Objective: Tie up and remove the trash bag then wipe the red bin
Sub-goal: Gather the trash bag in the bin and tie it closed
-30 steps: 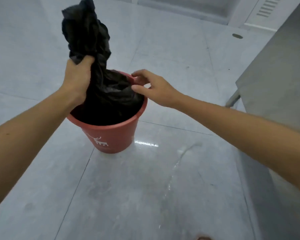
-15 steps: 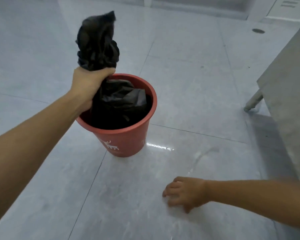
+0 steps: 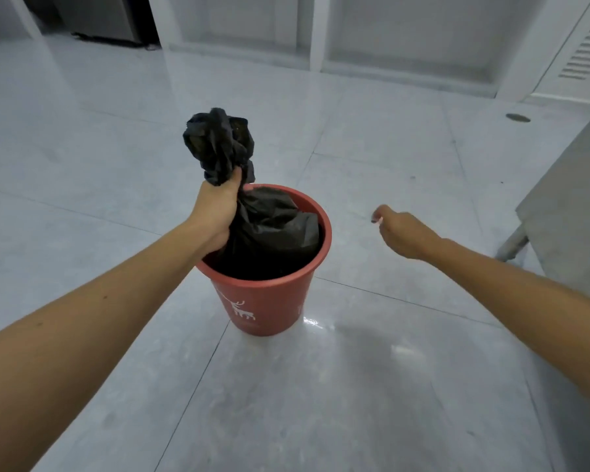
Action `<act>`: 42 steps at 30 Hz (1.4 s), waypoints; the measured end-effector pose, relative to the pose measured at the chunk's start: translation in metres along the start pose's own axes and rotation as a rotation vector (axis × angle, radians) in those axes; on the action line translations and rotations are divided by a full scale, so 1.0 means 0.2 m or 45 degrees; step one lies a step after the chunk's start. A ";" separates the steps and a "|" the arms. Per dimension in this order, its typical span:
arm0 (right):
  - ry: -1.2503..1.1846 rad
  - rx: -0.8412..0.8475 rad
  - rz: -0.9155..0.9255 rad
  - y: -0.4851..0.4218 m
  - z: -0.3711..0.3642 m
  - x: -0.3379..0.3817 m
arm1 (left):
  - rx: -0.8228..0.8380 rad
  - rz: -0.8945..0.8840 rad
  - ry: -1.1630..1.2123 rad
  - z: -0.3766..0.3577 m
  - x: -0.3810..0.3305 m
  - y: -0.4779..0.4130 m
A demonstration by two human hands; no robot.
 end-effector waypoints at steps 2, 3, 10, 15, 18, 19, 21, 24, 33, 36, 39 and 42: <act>-0.202 -0.086 -0.075 -0.11 0.14 0.17 | 0.020 0.025 -0.063 -0.03 0.01 0.02; -0.282 -0.077 -0.067 -0.16 0.19 0.29 | 0.018 0.034 -0.111 -0.03 0.00 0.04; -0.607 0.128 0.100 -0.26 0.25 0.93 | 0.095 0.049 -0.365 -0.03 -0.06 0.10; -0.587 0.142 0.139 -0.28 0.04 1.05 | 0.071 -0.117 -0.485 0.00 -0.13 0.11; -0.581 0.150 0.219 -0.28 0.01 1.07 | 0.131 -0.116 -0.751 0.01 -0.14 0.11; -0.643 0.177 0.204 -0.27 0.01 1.07 | 0.167 -0.083 -0.856 0.02 -0.12 0.11; -0.800 0.295 0.133 -0.26 0.00 1.05 | 0.169 -0.049 -1.039 0.07 -0.10 0.09; -0.981 0.452 0.130 -0.22 0.00 1.06 | 0.097 -0.178 -1.321 0.11 -0.13 0.05; -0.664 0.634 0.471 -0.07 -0.04 1.13 | 0.403 0.380 -0.718 0.08 -0.03 0.06; -0.602 0.341 0.610 -0.10 -0.03 1.15 | 0.735 0.416 -0.414 0.01 0.00 0.09; -0.745 0.200 0.530 -0.15 -0.01 1.08 | 0.581 0.270 -0.753 0.08 0.02 0.05; -0.871 0.023 0.390 -0.21 0.01 1.01 | 0.476 -0.071 -1.348 0.09 -0.02 0.03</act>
Point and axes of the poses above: each hand's wrist, its own y-axis away from the middle knuckle, its own z-axis out of the back of the hand, x = y × z, the point moved 6 cm from there along -y, towards the middle knuckle, and after that the axes turned 6 degrees about -y, right-handed, at the moved point
